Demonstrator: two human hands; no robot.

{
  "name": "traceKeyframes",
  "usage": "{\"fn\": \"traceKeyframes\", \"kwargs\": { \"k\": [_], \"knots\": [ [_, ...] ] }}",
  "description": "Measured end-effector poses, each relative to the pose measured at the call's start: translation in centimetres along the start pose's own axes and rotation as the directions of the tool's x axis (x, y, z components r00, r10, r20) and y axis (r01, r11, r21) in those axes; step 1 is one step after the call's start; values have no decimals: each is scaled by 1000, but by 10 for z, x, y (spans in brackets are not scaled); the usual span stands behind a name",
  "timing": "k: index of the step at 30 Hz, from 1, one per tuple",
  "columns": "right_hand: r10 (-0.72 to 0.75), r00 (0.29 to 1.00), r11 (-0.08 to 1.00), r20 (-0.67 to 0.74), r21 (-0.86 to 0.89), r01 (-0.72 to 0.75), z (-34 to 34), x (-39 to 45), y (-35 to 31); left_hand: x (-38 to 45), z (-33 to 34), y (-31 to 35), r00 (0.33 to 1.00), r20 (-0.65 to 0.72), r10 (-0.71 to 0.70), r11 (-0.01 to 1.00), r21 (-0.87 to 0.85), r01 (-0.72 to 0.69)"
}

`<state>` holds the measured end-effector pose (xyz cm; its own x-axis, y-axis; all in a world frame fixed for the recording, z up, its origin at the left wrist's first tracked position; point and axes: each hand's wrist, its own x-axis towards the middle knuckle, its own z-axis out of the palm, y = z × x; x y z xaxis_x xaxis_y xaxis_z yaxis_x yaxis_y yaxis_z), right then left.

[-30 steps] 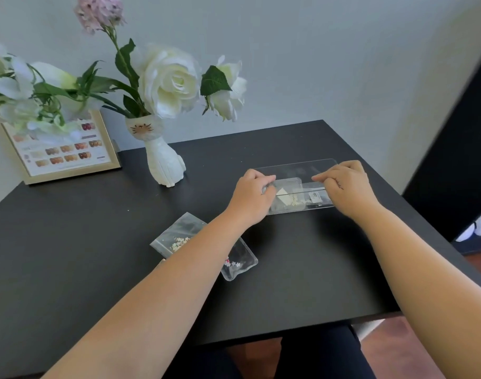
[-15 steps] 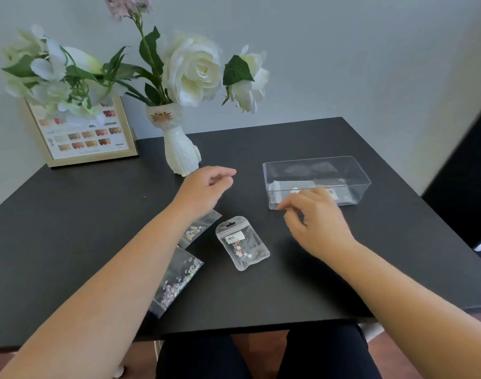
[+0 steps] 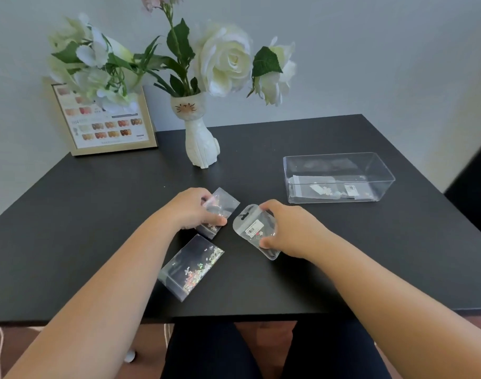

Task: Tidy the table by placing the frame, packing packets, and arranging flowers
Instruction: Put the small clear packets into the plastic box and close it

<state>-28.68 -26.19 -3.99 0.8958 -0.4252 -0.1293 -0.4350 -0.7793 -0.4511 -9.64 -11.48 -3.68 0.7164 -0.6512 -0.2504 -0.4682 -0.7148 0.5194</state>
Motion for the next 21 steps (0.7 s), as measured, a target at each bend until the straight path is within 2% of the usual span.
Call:
{"fn": "traceKeyframes", "kwargs": {
  "k": [2,5,8,11,13,17,19,21],
  "knots": [
    [-56,998,984,-38,169,61,-3,-2,7,0,5,2,997,-34,68,997,-41,-70],
    [-149,961,925,-233,310,219,-16,-6,23,1,9,7,985,-81,149,982,-102,-157],
    [-168,843,878,-511,312,364,-42,-7,45,4,10,15,967,-97,233,969,-54,-239],
    [-7,711,900,-703,306,312,-73,3,75,5,10,39,910,-173,377,925,15,-381],
    [53,684,939,-727,269,213,-86,11,99,4,12,61,850,-228,475,877,47,-478],
    [81,750,988,-656,150,25,-85,24,133,2,18,109,722,-232,652,756,135,-640],
    [106,768,992,-631,120,-37,-81,26,137,5,19,132,691,-194,696,718,174,-674],
    [118,797,993,-593,63,-100,-77,27,140,13,24,153,695,-129,707,705,206,-679]
  ]
}}
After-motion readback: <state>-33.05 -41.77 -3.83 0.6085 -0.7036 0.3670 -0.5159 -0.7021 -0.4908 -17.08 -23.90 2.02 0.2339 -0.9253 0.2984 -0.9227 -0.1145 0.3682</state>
